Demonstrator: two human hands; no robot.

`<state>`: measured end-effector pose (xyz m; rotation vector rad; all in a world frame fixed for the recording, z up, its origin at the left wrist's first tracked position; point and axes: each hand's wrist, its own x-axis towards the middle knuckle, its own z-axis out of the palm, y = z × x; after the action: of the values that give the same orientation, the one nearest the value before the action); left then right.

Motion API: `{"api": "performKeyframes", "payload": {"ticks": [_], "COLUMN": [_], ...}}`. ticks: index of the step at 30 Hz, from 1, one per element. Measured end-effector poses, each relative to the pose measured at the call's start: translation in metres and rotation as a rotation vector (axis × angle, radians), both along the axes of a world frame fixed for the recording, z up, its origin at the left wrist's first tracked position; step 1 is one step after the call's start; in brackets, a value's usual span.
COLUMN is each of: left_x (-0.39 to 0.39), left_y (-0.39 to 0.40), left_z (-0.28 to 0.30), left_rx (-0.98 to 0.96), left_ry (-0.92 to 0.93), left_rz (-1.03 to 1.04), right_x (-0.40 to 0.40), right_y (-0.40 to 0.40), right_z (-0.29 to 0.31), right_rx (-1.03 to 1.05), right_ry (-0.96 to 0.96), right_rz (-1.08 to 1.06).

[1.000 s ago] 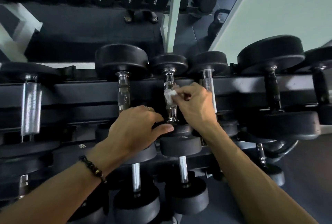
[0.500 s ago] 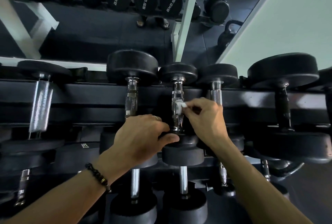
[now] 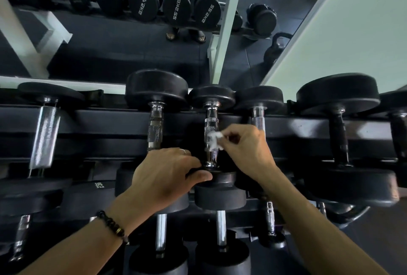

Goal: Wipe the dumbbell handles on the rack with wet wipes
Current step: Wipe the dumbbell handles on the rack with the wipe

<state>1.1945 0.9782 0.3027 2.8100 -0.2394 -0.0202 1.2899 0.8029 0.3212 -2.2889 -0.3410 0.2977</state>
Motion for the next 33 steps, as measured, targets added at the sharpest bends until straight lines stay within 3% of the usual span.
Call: {"api": "performKeyframes", "payload": {"ticks": [5,12,16,18,24,29,33], "left_x": [-0.001,0.000,-0.001,-0.001,-0.001,-0.002,-0.002], "left_y": [0.000,0.000,0.000,0.000,0.000,0.000,0.000], "left_z": [-0.001,-0.002,-0.002,-0.002,-0.003,-0.005,-0.006], "left_rx": [-0.004,-0.014,0.000,0.014,0.036,0.011,-0.003], "left_ry": [-0.027,-0.060,-0.033,-0.051,-0.093,-0.082,-0.094], "left_rz": [0.004,-0.004,0.001,-0.010,-0.007,-0.001,0.006], "right_x": [0.012,-0.016,0.005,0.008,-0.009,0.000,-0.006], "right_y": [0.020,-0.008,0.016,0.020,-0.006,0.000,-0.009], "right_z": [-0.008,0.002,0.002,-0.001,0.004,0.001,-0.004], "right_rx": [0.087,-0.152,0.004,0.036,-0.278,-0.092,-0.220], "right_ry": [-0.078,0.041,-0.110,-0.090,0.067,-0.016,0.097], "right_rz": [-0.169,0.130,-0.083,-0.148,0.235,0.049,0.197]}}
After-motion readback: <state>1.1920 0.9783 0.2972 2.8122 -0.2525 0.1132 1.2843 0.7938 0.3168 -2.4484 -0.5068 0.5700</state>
